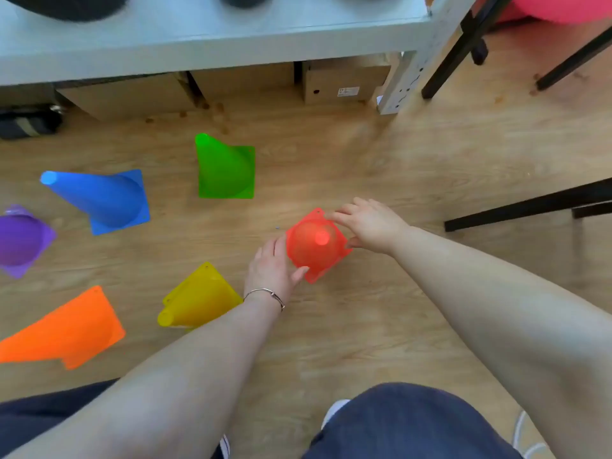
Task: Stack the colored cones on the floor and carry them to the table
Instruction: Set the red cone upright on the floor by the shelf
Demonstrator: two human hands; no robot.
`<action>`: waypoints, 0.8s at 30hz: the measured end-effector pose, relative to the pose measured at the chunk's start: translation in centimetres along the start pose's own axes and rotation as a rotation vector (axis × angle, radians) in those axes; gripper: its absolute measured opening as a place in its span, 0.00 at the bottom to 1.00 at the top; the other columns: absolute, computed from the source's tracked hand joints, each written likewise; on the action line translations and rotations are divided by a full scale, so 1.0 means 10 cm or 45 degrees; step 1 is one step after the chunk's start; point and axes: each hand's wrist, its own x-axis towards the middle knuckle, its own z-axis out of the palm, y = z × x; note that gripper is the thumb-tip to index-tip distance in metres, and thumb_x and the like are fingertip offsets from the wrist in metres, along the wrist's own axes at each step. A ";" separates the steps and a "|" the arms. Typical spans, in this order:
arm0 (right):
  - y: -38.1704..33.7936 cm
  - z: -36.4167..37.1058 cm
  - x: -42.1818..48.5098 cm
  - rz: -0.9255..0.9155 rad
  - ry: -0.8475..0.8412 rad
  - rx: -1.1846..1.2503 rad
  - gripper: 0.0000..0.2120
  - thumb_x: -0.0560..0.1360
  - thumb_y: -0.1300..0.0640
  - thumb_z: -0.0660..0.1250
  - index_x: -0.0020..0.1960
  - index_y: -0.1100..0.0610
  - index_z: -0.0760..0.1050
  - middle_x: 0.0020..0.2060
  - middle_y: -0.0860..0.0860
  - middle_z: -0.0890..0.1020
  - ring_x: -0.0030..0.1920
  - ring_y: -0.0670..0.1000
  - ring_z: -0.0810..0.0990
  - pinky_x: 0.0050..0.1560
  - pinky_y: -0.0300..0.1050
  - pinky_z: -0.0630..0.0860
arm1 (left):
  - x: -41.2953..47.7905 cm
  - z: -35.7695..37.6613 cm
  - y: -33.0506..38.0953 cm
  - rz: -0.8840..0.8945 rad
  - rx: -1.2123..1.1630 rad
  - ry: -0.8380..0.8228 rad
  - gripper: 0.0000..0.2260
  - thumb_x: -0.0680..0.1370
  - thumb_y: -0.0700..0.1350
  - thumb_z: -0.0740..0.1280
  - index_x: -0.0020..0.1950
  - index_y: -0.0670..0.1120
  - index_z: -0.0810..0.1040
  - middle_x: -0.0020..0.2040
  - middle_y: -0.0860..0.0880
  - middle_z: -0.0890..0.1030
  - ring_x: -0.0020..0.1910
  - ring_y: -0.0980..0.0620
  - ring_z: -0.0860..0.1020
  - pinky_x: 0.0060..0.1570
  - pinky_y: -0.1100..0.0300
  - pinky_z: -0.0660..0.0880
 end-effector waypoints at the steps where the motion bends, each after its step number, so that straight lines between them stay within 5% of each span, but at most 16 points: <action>1: -0.01 0.03 0.04 -0.035 -0.019 -0.018 0.36 0.72 0.43 0.71 0.76 0.43 0.60 0.67 0.49 0.74 0.65 0.55 0.71 0.59 0.51 0.70 | 0.02 0.04 0.00 -0.026 -0.023 -0.032 0.33 0.73 0.60 0.68 0.73 0.48 0.62 0.65 0.45 0.73 0.62 0.43 0.73 0.60 0.50 0.70; 5: -0.02 0.16 0.18 -0.028 -0.060 -0.055 0.36 0.73 0.44 0.70 0.77 0.44 0.59 0.67 0.49 0.75 0.66 0.55 0.71 0.60 0.50 0.69 | 0.16 0.20 0.01 -0.165 -0.084 -0.187 0.29 0.74 0.60 0.67 0.71 0.50 0.65 0.62 0.44 0.77 0.60 0.41 0.77 0.55 0.50 0.74; 10: -0.07 0.22 0.22 0.042 -0.155 0.049 0.39 0.74 0.47 0.70 0.79 0.47 0.55 0.64 0.55 0.76 0.65 0.58 0.74 0.58 0.51 0.73 | 0.29 0.31 0.06 -0.248 -0.177 -0.289 0.32 0.74 0.57 0.68 0.74 0.49 0.61 0.64 0.44 0.78 0.63 0.41 0.75 0.60 0.51 0.73; 18: -0.04 0.41 0.19 0.075 -0.063 0.274 0.36 0.74 0.44 0.69 0.78 0.50 0.60 0.61 0.57 0.80 0.60 0.60 0.79 0.52 0.48 0.73 | 0.32 0.32 -0.05 -0.207 -0.386 -0.198 0.30 0.74 0.52 0.70 0.74 0.49 0.65 0.66 0.44 0.77 0.65 0.44 0.75 0.64 0.55 0.70; 24: -0.02 0.42 0.19 0.096 0.031 0.613 0.37 0.71 0.44 0.73 0.76 0.48 0.63 0.63 0.53 0.81 0.62 0.56 0.79 0.60 0.48 0.74 | 0.32 0.24 -0.15 -0.176 -0.525 -0.130 0.28 0.75 0.50 0.70 0.73 0.51 0.66 0.66 0.46 0.78 0.66 0.47 0.75 0.64 0.57 0.70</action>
